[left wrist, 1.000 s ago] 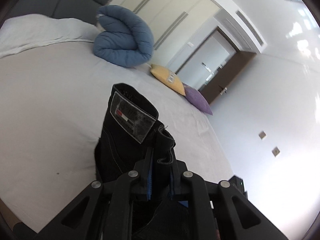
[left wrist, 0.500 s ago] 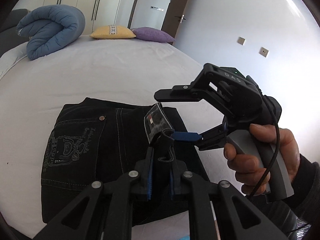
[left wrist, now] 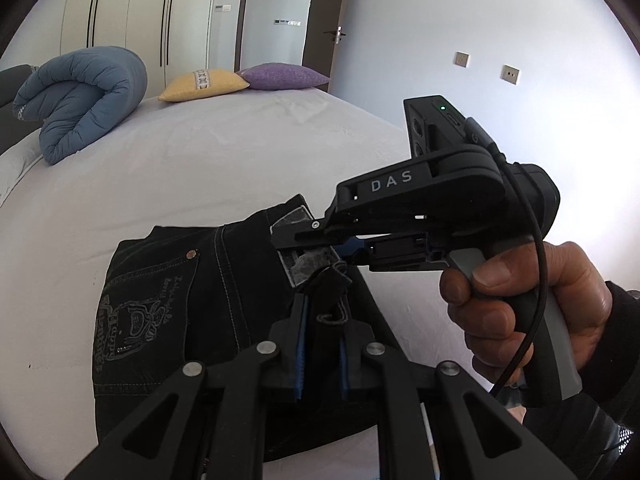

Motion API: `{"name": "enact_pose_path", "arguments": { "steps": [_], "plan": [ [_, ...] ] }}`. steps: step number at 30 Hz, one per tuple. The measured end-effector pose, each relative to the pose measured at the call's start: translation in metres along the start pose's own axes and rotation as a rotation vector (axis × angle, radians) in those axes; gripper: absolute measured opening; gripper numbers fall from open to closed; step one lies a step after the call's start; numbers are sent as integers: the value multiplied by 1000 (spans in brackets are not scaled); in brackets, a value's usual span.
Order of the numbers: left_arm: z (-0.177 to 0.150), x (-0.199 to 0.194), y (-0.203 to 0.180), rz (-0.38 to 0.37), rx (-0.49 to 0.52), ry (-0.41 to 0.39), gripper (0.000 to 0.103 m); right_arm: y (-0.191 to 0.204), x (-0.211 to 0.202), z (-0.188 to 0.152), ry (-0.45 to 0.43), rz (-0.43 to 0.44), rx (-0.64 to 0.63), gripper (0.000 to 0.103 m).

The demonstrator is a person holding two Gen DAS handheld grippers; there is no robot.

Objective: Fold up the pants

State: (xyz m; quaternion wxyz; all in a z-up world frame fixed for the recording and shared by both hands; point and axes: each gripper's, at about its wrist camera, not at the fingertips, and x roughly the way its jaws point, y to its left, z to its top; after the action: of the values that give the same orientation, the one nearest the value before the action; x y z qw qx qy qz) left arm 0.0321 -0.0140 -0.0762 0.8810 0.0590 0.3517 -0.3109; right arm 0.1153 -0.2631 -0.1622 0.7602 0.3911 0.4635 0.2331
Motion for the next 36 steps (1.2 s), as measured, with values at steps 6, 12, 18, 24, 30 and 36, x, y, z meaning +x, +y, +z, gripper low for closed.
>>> {"name": "enact_pose_path", "arguments": {
  "steps": [6,12,18,24,30,36],
  "plan": [
    [1,17,-22,-22,42,29,12,-25,-25,0,-25,2,36,16],
    [-23,40,-33,-41,64,91,12,-66,-25,-18,-53,-1,114,14],
    [-29,53,-33,-63,54,116,17,-82,-24,-19,-81,-24,119,14],
    [-30,38,-24,-170,-29,116,66,-80,-30,-11,-44,-72,131,21],
    [-30,-20,14,-161,-109,19,82,-44,-73,-12,-123,-71,78,22],
    [-31,-7,80,-137,-264,47,63,-9,-29,-26,19,43,-19,22]
  ]
}}
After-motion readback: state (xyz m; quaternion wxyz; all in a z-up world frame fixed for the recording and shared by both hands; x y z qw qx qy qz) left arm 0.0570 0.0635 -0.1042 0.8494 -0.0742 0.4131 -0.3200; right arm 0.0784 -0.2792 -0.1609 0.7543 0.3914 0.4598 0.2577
